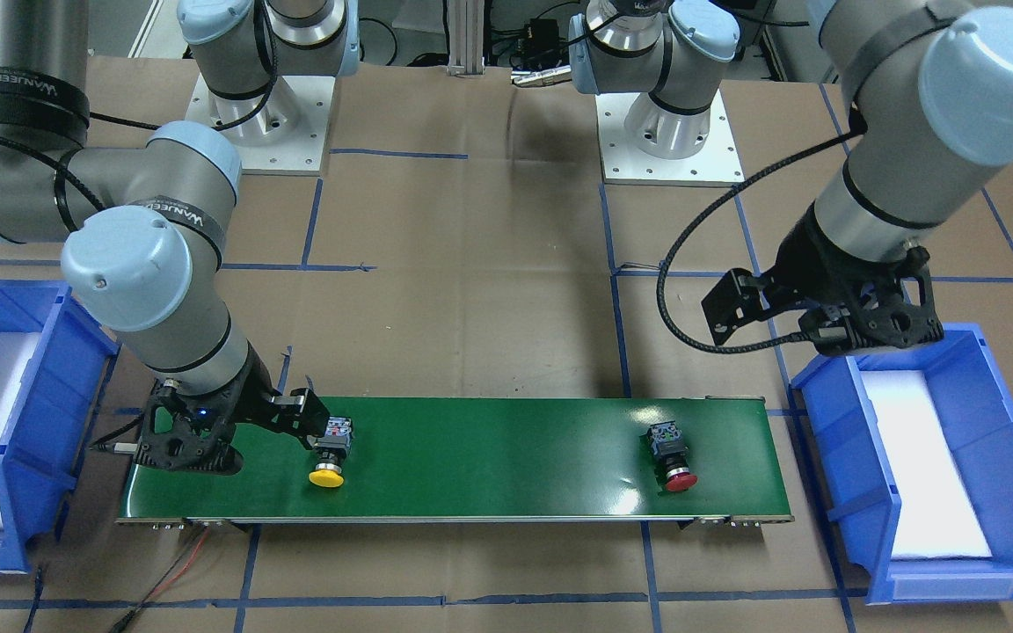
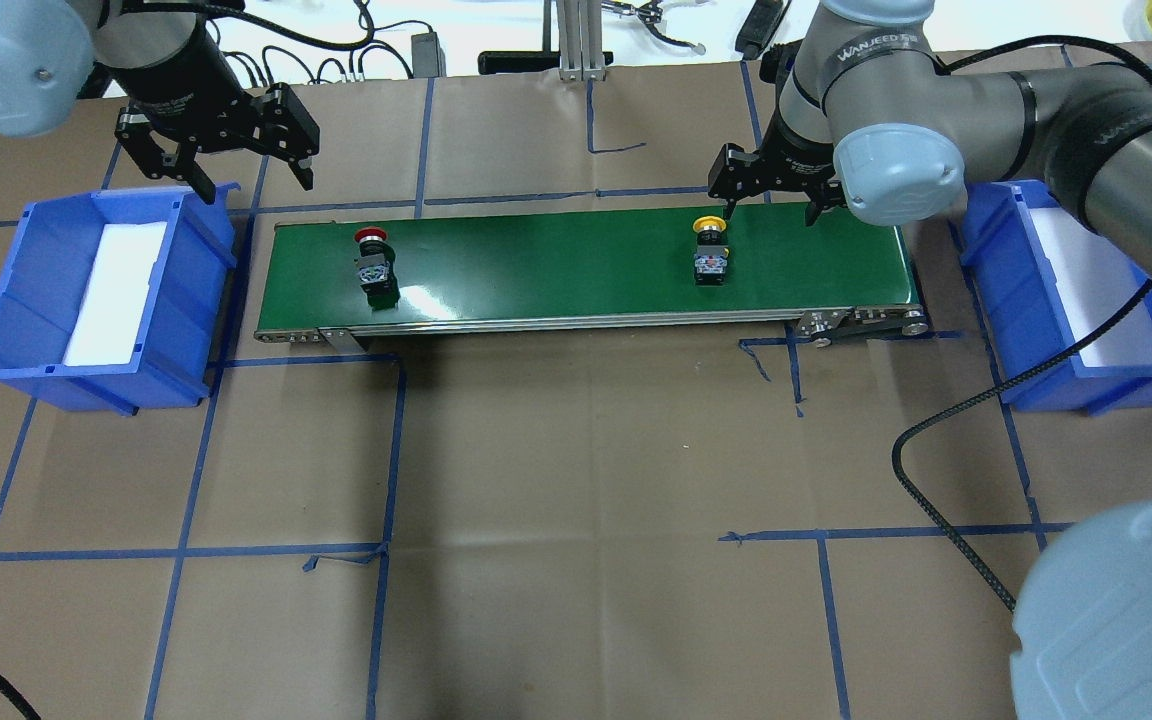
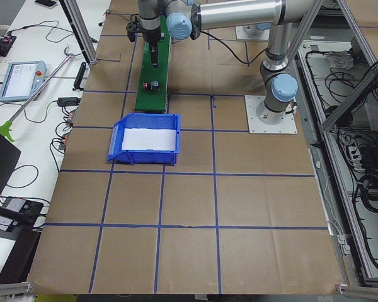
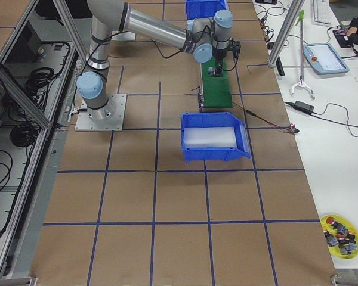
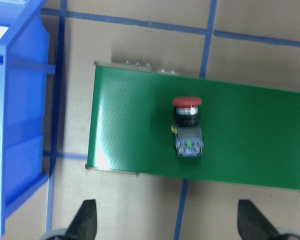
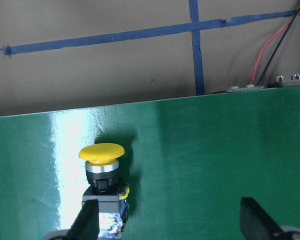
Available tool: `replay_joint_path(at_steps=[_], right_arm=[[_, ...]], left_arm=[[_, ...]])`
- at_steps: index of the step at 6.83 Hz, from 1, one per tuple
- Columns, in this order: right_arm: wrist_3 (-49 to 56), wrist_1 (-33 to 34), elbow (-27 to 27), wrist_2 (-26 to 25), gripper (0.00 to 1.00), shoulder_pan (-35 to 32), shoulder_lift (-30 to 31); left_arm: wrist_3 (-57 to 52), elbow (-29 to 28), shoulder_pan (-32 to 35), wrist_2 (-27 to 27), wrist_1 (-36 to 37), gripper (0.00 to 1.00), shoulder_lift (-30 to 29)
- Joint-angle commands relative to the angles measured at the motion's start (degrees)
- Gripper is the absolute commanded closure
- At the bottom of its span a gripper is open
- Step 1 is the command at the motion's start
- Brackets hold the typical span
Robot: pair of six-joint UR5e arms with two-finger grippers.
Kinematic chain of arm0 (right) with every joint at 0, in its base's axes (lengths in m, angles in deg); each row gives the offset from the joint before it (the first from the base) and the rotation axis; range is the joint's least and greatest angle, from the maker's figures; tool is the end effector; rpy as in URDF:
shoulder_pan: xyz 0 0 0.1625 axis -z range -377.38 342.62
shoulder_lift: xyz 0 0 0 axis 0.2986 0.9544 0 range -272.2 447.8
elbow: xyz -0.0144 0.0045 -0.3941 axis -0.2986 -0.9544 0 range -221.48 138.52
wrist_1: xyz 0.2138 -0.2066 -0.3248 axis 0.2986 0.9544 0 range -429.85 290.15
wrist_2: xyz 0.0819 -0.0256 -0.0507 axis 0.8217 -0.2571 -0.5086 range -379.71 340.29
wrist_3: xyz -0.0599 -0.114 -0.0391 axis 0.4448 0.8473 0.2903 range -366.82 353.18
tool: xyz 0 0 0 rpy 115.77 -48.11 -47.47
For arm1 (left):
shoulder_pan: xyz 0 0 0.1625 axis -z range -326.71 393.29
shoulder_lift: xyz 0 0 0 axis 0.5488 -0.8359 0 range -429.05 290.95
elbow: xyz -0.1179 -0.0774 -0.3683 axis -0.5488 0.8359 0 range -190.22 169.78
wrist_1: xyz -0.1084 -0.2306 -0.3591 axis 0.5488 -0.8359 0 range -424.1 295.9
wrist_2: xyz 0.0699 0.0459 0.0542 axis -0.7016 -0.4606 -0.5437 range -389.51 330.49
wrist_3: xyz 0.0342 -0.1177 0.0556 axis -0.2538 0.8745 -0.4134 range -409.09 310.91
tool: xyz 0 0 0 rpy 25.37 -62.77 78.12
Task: Transport two buttons from left to right
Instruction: 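Grasp the yellow button on the belt with the right gripper and lift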
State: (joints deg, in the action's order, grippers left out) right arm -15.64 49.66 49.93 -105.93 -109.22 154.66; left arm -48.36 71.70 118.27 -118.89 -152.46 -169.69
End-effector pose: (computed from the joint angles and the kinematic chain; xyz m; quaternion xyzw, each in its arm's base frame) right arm 0.1630 -0.6427 0.2256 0.0593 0.9968 -0.0400 0.0368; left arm -0.0826 -0.5991 0.3953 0.0502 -0.9987 -0.0077 0.0057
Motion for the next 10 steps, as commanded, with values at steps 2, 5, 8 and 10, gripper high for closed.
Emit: replay_joint_path(at_steps=[2,5,8,10], right_arm=[[-1.1,0.2,-0.1,0.0,0.01,-0.2,-2.2],[-1.2,0.2,0.0,-0.1,0.00,-0.2,-4.3],[-0.6,-1.2,0.1,-0.6,0.79,-0.1,-4.5],[1.6,-5.0,-1.4,-1.2,0.97,1.7,-2.4]], left_arm=[[0.2,1.2,1.2,0.1,-3.9,0.00,4.5],[0.8,2.8,3.3,-0.3,-3.3,0.00,5.2],[0.0,3.1,3.3,-0.4,-3.3,0.00,5.6],[0.1,3.5,3.2,-0.4,-3.4,0.00,6.0]])
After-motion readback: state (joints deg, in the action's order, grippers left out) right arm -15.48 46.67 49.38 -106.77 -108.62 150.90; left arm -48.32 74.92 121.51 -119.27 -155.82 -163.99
